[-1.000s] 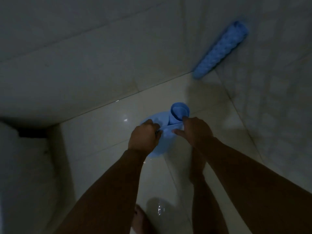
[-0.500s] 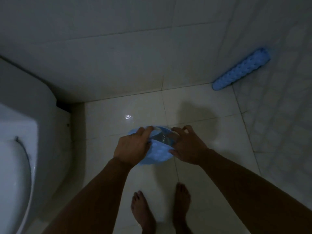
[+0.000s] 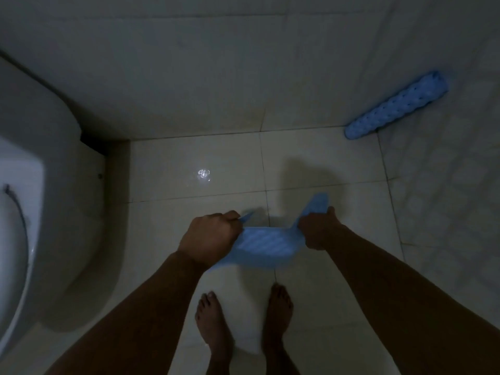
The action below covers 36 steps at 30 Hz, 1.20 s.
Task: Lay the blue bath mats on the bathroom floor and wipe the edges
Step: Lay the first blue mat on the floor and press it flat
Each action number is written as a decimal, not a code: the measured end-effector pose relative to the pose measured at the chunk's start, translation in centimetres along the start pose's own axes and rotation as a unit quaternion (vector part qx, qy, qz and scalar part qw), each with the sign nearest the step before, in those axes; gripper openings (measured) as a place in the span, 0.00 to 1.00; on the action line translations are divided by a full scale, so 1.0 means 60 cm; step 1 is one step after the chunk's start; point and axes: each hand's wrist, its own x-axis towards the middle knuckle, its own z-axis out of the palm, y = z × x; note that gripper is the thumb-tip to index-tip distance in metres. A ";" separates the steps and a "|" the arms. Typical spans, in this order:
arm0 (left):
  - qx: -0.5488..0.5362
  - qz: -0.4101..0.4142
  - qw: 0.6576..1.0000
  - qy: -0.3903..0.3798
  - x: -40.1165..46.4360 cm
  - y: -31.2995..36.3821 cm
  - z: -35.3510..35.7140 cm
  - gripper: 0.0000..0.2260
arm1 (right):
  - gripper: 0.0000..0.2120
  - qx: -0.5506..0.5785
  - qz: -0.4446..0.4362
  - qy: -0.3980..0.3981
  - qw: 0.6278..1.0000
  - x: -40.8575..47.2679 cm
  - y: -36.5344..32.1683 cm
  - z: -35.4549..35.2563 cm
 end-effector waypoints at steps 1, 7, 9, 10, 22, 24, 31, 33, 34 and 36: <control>-0.015 -0.018 1.000 0.013 -0.005 -0.006 0.003 0.06 | 0.12 0.001 0.016 0.014 1.000 -0.001 0.005 0.014; -0.041 -0.101 0.992 0.071 -0.039 -0.041 -0.013 0.11 | 0.13 0.060 0.017 0.044 0.997 -0.027 0.024 0.078; -0.034 -0.118 0.992 0.009 -0.044 -0.056 -0.020 0.15 | 0.13 0.125 0.004 0.092 0.988 -0.043 0.027 0.103; -0.028 -0.129 0.990 -0.038 -0.046 -0.065 -0.025 0.20 | 0.13 0.149 -0.001 0.125 0.981 -0.049 0.028 0.121; -0.047 -0.354 0.891 -0.281 -0.118 -0.102 -0.007 0.30 | 0.16 0.189 0.006 0.065 0.980 -0.068 0.015 0.141; -0.065 -0.411 0.862 -0.289 -0.116 -0.118 -0.009 0.32 | 0.19 0.191 0.017 0.026 0.981 -0.055 0.019 0.114; -0.157 -0.505 0.822 -0.210 -0.044 -0.244 0.038 0.38 | 0.20 0.155 0.048 0.117 0.980 0.054 0.023 -0.041; -0.188 -0.504 0.827 -0.162 0.006 -0.229 0.006 0.30 | 0.24 0.133 0.072 0.174 0.973 0.087 0.007 -0.091; -0.184 -0.493 0.838 -0.148 0.029 -0.220 0.002 0.32 | 0.26 0.137 0.071 0.186 0.970 0.099 -0.003 -0.113; -0.163 -0.476 0.851 -0.151 0.061 -0.196 0.005 0.38 | 0.27 0.165 0.056 0.192 0.966 0.116 -0.025 -0.145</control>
